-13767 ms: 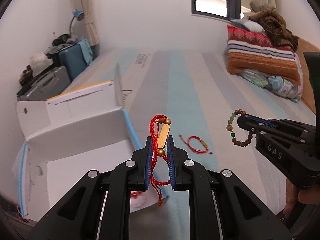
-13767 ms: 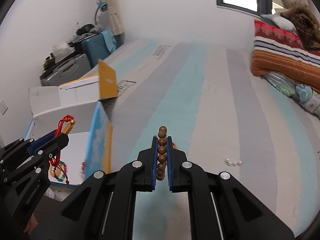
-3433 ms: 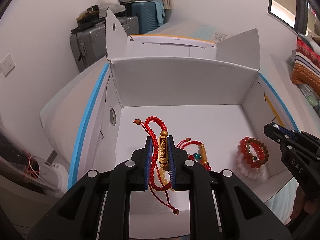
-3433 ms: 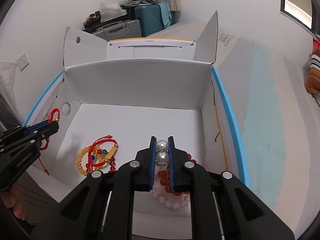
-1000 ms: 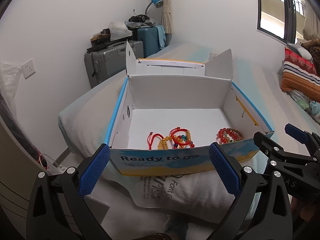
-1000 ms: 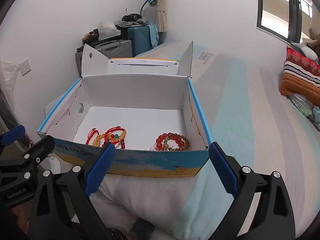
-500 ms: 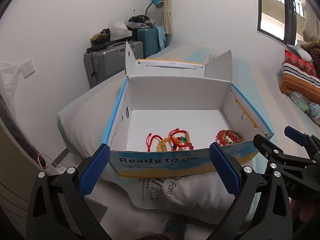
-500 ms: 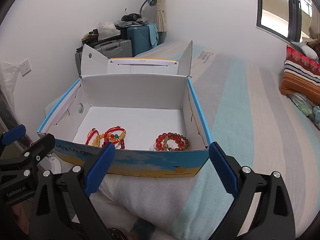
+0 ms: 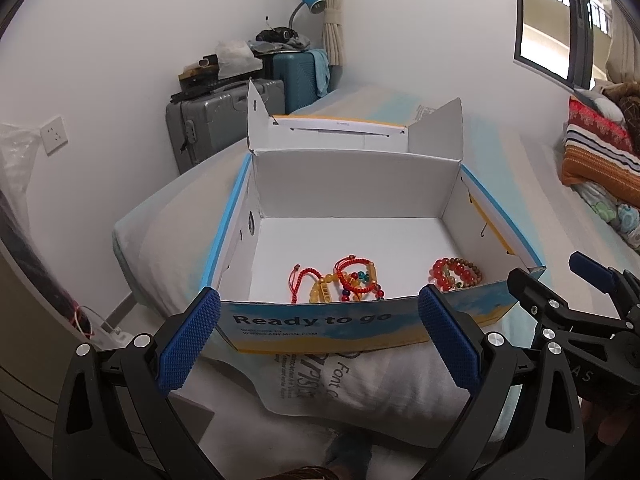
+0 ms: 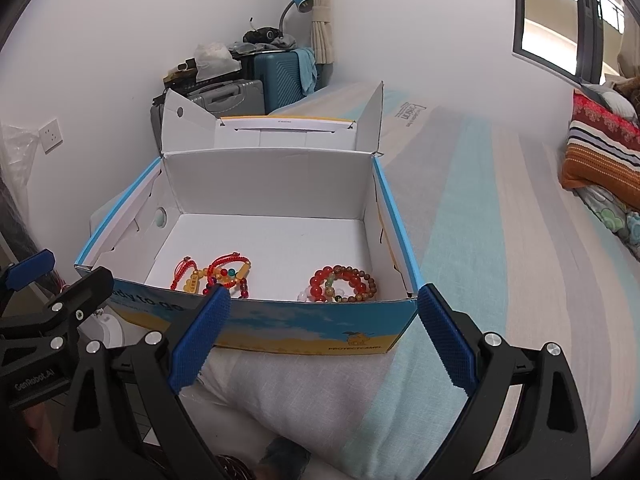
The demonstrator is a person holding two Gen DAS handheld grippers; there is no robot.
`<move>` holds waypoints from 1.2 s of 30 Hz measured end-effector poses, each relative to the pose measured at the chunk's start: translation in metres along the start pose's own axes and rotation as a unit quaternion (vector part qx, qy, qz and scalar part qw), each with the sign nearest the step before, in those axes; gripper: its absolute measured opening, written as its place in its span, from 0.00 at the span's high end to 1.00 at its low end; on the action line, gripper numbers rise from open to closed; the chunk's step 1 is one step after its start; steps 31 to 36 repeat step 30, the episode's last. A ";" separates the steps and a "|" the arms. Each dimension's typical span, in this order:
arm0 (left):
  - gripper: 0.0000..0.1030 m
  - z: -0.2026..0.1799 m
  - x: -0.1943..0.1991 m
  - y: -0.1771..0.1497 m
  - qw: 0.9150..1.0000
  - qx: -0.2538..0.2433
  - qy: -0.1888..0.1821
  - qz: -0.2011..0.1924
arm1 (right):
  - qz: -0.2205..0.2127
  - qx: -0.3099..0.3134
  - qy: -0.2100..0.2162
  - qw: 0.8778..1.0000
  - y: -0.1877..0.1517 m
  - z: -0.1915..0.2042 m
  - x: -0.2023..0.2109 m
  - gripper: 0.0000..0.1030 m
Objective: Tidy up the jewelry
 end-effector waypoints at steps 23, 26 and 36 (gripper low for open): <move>0.05 -0.004 0.007 0.006 1.000 0.000 -0.001 -0.016 | 0.002 0.000 0.000 1.000 -0.001 0.000 -0.002 0.12; 0.05 -0.004 0.006 0.005 1.000 0.005 -0.004 -0.011 | 0.003 0.000 -0.001 1.000 -0.001 0.000 -0.002 0.12; 0.05 -0.006 0.003 0.003 1.000 0.007 -0.009 -0.002 | 0.002 0.000 -0.001 1.000 -0.001 -0.001 -0.002 0.12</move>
Point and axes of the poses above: each gripper's, at about its wrist camera, not at the fingertips, and x roughly against the way its jaws point, z to its left, y to its top, the point moved 9 cm from there along -x, roughly the way its jaws point, and after that the axes turned 12 degrees about -x, right-handed, at the moved point
